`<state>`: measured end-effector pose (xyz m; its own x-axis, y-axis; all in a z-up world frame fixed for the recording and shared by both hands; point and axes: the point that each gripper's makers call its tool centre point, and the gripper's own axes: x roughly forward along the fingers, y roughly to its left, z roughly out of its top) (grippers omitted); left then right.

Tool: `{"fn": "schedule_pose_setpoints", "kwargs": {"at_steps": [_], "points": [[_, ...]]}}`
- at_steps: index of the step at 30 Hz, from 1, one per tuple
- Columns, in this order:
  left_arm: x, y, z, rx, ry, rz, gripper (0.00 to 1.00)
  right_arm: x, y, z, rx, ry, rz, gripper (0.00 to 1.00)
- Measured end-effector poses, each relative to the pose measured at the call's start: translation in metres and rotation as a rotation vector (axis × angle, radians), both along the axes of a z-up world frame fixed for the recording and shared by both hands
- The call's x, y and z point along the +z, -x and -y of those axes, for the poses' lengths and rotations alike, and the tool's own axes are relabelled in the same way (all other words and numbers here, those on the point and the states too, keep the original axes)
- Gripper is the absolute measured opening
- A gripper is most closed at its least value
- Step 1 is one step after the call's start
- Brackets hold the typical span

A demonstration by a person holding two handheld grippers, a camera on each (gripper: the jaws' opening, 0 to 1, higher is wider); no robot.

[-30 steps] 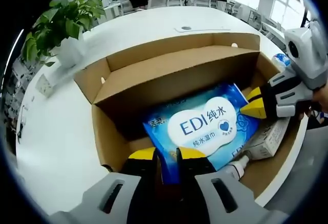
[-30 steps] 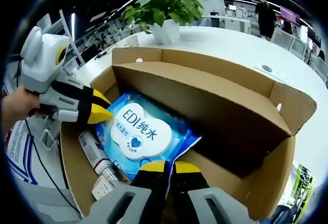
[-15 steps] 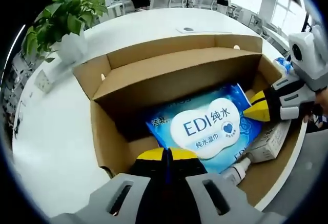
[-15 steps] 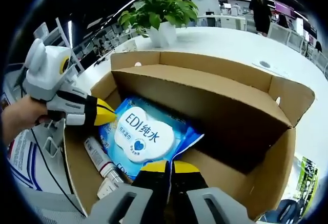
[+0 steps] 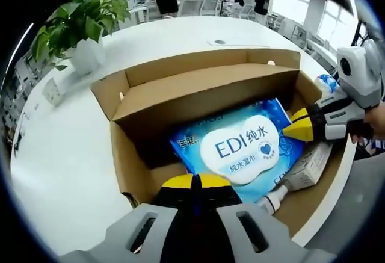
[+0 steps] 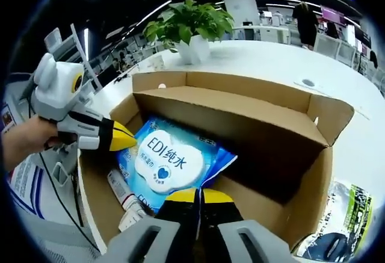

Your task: Operate the shoe box by opening the lid, removing the specified soft item, and placing it in the target area until the item is outside and the box remains undamaged.

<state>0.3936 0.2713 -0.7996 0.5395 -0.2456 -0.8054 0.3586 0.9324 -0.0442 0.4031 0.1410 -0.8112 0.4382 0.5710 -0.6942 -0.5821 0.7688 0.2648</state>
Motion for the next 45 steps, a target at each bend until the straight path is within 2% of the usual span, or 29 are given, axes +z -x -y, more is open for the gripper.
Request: {"fn": "schedule_pose_setpoints", "kwargs": {"at_steps": [12, 29, 45], "points": [[0.021, 0.002, -0.002, 0.012, 0.015, 0.098, 0.00, 0.022, -0.003, -0.001, -0.005, -0.033, 0.097, 0.00], [0.050, 0.004, -0.001, 0.034, 0.039, 0.152, 0.00, 0.046, -0.003, 0.004, -0.020, -0.079, 0.122, 0.00], [0.082, 0.014, 0.007, 0.047, 0.054, 0.176, 0.00, 0.079, 0.004, 0.012, -0.024, -0.113, 0.127, 0.00]]}}
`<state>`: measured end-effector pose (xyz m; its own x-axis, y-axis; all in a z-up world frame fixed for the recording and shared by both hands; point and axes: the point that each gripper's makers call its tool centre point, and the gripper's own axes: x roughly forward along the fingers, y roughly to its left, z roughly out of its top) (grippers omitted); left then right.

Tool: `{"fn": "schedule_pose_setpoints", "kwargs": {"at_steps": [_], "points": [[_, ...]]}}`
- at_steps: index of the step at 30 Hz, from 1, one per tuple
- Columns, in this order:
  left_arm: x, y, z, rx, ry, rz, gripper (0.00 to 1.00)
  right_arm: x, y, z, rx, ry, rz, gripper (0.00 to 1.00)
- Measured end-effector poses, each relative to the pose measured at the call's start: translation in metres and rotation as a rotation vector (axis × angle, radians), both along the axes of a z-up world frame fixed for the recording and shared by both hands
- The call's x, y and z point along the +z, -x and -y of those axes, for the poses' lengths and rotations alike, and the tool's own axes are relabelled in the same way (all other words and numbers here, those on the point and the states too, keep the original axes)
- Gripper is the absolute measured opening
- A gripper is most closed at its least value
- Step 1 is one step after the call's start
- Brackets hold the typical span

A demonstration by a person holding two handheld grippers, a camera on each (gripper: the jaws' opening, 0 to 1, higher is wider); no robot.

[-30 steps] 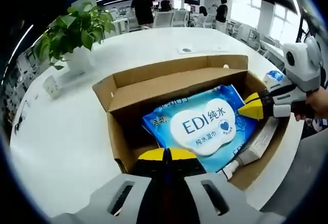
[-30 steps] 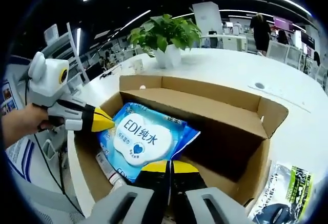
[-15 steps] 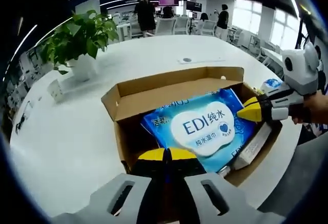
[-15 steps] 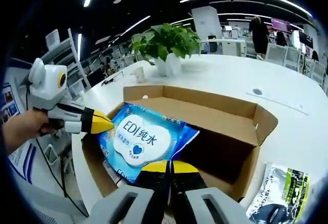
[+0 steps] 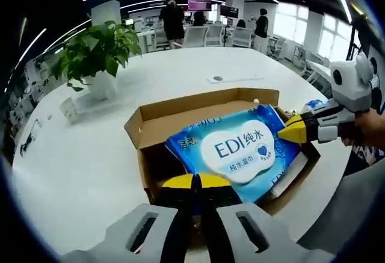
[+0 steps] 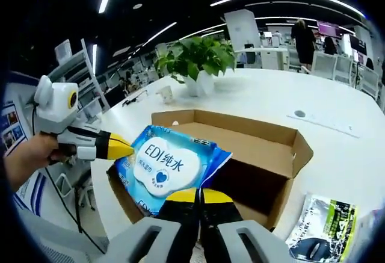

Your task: Operate the shoe box by opening the lid, removing the specified soft item, and placing it in the target area until the item is outside and the box remains undamaged.

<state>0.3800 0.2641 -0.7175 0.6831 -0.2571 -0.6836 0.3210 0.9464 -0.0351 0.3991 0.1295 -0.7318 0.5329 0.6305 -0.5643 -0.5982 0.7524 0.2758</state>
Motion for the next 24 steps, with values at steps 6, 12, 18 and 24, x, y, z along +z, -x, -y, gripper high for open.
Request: {"fn": "schedule_pose_setpoints", "kwargs": {"at_steps": [6, 12, 18, 24], "points": [[0.010, 0.003, 0.008, -0.010, 0.006, 0.004, 0.00, 0.013, 0.004, 0.009, -0.006, -0.015, 0.007, 0.00], [0.018, 0.005, 0.020, -0.019, 0.025, 0.013, 0.00, 0.022, 0.007, 0.022, -0.017, -0.010, 0.024, 0.00], [0.023, 0.010, 0.035, -0.033, 0.040, 0.006, 0.00, 0.032, 0.011, 0.038, -0.043, -0.026, 0.016, 0.00], [0.025, 0.012, 0.050, -0.053, 0.050, 0.005, 0.00, 0.034, 0.015, 0.053, -0.060, -0.020, 0.009, 0.00]]}}
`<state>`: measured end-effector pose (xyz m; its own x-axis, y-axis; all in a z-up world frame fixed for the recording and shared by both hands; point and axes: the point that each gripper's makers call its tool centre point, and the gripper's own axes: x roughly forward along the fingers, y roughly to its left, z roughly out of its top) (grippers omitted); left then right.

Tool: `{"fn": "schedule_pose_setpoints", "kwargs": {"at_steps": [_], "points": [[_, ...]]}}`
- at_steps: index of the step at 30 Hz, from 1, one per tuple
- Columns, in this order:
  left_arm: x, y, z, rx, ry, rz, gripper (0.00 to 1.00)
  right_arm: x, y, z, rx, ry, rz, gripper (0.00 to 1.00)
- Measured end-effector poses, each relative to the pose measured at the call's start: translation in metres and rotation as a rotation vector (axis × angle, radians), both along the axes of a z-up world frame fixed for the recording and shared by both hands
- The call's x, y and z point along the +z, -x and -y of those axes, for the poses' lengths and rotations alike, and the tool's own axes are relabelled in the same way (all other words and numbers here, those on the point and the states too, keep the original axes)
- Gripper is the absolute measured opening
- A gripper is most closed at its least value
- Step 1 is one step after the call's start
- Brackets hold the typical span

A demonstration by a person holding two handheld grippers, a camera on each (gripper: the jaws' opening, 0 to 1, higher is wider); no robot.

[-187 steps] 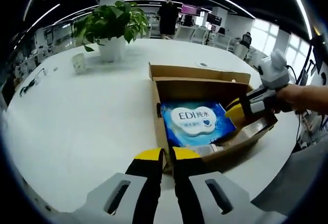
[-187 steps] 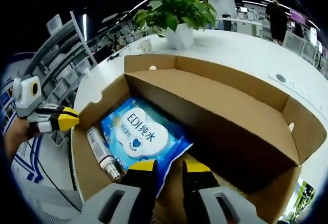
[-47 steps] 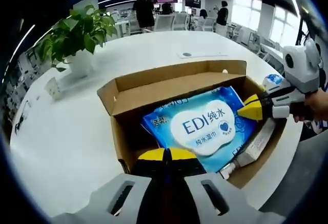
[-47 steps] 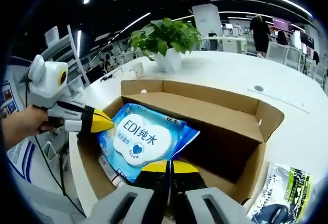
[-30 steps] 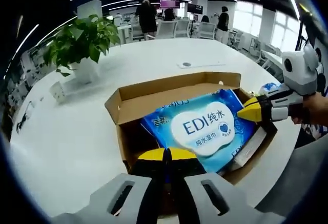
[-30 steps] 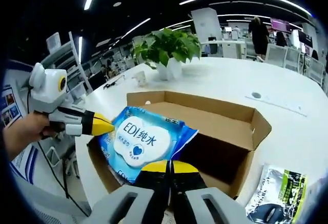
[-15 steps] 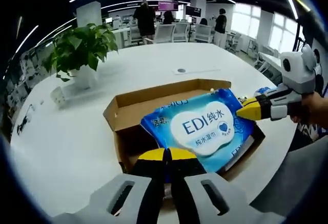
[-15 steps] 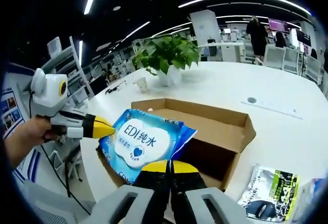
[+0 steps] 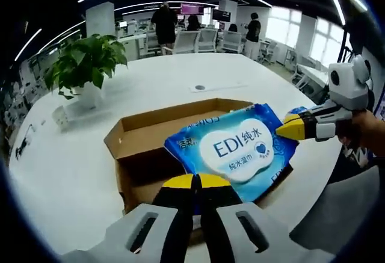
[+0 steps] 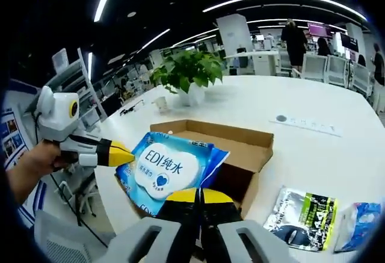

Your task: Operate the shoe box by opening the lid, removing the specified soft item, and placing it in the target area until the item is outside and the box remains undamaged.

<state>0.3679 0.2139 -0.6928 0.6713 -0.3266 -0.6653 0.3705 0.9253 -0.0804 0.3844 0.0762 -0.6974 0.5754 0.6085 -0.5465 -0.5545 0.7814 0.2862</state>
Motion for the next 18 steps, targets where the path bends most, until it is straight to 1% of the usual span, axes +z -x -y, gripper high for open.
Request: {"fn": "schedule_pose_setpoints", "kwargs": {"at_steps": [9, 18], "points": [[0.002, 0.002, 0.022, -0.025, 0.015, 0.000, 0.00, 0.004, 0.005, 0.022, -0.026, 0.007, -0.007, 0.00], [0.004, 0.000, 0.044, -0.058, 0.024, -0.003, 0.00, 0.003, 0.008, 0.045, -0.056, 0.013, -0.017, 0.00]]}}
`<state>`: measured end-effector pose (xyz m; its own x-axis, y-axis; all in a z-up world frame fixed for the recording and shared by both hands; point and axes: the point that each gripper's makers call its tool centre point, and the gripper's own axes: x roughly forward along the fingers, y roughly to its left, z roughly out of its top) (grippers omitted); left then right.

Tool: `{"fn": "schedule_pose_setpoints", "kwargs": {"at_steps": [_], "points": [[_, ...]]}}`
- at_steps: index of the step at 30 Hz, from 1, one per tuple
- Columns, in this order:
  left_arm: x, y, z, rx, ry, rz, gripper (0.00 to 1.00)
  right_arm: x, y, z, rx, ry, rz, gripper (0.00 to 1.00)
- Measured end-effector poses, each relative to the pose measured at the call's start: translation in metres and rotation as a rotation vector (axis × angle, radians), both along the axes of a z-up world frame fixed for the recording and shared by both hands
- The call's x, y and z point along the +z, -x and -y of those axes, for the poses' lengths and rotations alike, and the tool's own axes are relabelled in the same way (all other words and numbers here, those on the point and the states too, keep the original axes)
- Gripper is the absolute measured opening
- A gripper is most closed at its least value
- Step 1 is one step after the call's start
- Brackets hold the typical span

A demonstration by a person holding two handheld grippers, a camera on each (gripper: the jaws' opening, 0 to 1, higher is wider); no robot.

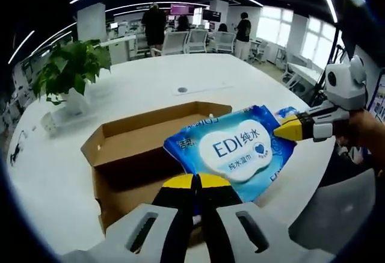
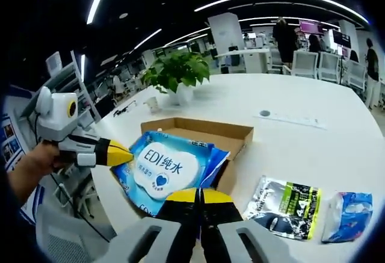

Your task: Operate the shoe box by opening the lid, removing the specified soft item, and placing it in the target area until the item is outside and the box remains undamaged.

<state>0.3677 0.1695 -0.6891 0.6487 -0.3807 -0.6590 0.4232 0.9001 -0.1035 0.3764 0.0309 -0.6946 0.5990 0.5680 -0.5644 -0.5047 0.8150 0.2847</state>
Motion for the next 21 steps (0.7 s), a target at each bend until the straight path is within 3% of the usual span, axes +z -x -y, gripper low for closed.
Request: {"fn": "schedule_pose_setpoints", "kwargs": {"at_steps": [21], "points": [[-0.009, -0.006, 0.046, -0.053, 0.023, -0.004, 0.00, -0.005, 0.001, 0.050, -0.067, 0.014, -0.020, 0.00]]}}
